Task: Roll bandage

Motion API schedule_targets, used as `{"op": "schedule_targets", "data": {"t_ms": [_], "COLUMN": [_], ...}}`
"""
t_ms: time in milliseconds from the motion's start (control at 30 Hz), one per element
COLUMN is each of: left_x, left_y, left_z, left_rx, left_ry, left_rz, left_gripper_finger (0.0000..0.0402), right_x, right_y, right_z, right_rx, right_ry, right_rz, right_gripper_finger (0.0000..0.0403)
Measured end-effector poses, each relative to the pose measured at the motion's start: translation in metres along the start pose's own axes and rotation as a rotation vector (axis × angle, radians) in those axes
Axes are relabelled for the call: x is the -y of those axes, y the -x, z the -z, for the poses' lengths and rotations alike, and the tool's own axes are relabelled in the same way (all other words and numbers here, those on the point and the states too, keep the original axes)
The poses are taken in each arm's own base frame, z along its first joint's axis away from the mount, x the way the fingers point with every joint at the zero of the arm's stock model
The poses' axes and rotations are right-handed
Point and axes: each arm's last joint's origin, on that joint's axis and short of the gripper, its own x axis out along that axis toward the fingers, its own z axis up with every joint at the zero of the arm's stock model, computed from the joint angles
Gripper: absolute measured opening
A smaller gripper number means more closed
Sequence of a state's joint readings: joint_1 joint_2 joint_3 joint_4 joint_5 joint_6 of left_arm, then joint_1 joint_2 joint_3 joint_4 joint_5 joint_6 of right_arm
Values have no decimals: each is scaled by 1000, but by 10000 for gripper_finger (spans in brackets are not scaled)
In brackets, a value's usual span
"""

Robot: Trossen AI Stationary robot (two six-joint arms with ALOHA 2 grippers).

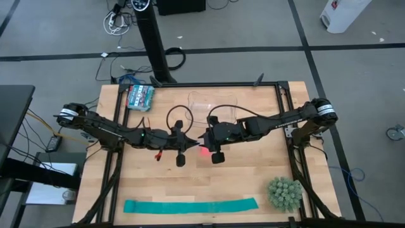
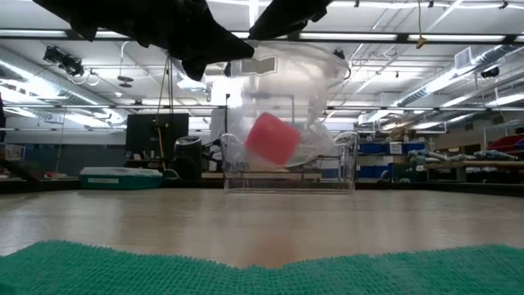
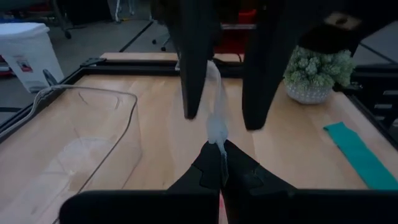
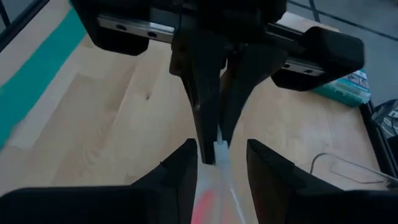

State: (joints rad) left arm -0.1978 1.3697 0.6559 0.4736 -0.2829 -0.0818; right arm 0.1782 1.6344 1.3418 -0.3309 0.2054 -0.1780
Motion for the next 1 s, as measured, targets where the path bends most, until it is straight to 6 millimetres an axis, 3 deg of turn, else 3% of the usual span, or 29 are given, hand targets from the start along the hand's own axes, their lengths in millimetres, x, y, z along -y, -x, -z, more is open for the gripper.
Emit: {"op": "schedule_targets", "data": {"t_ms": [333,567,1000], "left_x": [0,0,0], "left_y": [0,0,0], "left_z": [-6,-6,-2], "left_rx": [64,61,24], "left_ry": [20,19,8], "left_rz": [5,1,-8], "left_gripper_finger": [6,6,6], "right_x": [1,2,4], "right_y": [0,0,10], "right_z": [-1,-1,14], "right_rx": [8,17,-160], "right_ry": [5,21,-102], "right_rz": [4,3,26], "right_gripper_finger": [94,10,0]}}
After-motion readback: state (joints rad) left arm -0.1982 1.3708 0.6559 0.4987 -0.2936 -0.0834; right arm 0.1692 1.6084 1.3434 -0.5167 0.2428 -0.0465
